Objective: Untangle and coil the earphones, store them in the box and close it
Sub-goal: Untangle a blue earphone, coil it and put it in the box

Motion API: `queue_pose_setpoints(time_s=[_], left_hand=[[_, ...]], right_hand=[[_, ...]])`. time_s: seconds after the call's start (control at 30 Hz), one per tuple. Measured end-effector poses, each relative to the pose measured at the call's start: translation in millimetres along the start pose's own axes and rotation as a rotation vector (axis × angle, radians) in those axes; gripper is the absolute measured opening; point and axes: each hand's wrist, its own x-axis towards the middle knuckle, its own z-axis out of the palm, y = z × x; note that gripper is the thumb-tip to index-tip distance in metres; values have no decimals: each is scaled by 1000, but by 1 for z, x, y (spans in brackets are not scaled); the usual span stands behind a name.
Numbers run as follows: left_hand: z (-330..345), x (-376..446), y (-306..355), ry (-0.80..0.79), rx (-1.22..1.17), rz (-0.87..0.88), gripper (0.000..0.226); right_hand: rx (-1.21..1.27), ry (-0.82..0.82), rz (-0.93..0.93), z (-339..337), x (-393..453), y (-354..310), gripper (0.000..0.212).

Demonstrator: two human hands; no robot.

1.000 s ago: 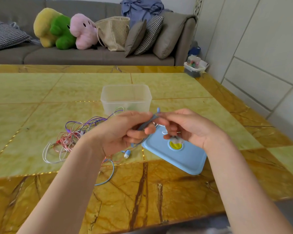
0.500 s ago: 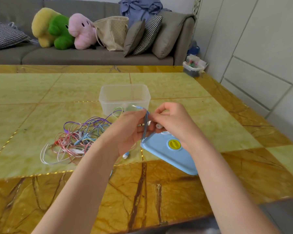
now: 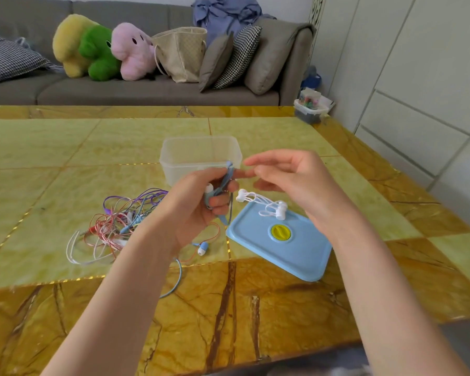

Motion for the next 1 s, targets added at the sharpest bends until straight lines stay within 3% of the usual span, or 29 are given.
queue_pose_setpoints(time_s=[0.2, 0.43, 0.57, 0.73, 0.87, 1.0], left_hand=[[-1, -3, 4, -79, -5, -87, 30], [-2, -6, 5, -221, 26, -114, 28], [0, -6, 1, -138, 220, -113, 23], [-8, -2, -5, -40, 365, -59, 18], [-8, 1, -7, 4, 499, 60, 23], [4, 6, -13, 92, 977, 231, 35]], right_hand=[[-297, -126, -163, 4, 2, 1, 32], [-219, -142, -115, 7, 4, 7, 17], [-221, -105, -47, 6, 5, 11, 6], [-332, -1, 43, 3, 8, 17, 11], [-73, 24, 135, 0, 5, 16, 9], [128, 98, 185, 3, 8, 18, 12]])
